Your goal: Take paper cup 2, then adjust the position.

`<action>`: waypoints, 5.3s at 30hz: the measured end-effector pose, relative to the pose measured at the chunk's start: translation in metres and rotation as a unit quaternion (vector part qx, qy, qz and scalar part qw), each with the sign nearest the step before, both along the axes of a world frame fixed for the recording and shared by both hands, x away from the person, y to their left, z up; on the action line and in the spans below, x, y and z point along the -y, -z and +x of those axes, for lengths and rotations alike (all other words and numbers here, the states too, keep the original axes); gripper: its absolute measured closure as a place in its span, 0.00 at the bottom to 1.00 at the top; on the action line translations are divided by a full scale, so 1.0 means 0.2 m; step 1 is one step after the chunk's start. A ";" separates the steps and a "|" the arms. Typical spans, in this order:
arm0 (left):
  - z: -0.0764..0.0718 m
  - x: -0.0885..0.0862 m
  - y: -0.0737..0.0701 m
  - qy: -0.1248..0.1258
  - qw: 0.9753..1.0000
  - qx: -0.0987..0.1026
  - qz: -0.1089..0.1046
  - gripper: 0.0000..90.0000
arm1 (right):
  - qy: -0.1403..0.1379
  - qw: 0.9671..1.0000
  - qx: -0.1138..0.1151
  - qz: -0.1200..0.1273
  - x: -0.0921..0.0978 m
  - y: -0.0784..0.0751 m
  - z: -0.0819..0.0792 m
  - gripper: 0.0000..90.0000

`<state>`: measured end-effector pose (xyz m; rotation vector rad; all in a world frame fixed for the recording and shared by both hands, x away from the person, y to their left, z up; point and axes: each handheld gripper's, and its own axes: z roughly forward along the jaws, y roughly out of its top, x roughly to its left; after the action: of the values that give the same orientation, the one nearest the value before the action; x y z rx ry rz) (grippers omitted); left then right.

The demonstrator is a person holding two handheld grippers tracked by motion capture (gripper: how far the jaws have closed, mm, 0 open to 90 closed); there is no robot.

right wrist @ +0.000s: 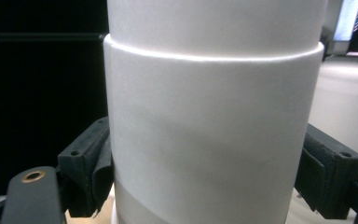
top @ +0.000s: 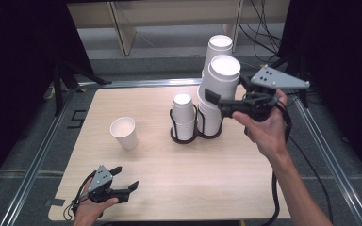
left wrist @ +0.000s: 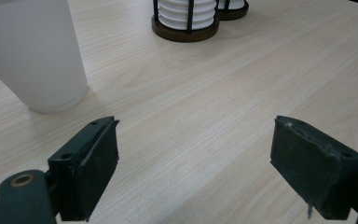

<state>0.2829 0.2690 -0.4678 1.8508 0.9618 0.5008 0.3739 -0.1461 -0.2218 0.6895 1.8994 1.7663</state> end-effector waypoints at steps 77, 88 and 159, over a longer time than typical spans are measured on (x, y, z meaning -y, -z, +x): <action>0.02 0.09 -0.02 0.078 0.994 0.065 -0.047 0.16 | -0.194 0.972 -0.130 -0.035 -0.62 1.05 -0.05 0.20; 0.07 0.15 -0.04 0.127 0.987 0.052 -0.087 0.16 | -0.197 0.970 -0.134 -0.043 -0.62 1.03 -0.07 0.20; 0.03 0.25 -0.06 0.151 0.985 0.079 -0.033 0.13 | -0.226 0.967 -0.102 -0.064 -0.73 0.96 -0.11 0.17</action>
<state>0.2887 0.2196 -0.4565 1.8260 0.5727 0.4174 0.3523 -0.0001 -0.4137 0.4233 2.4418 1.8646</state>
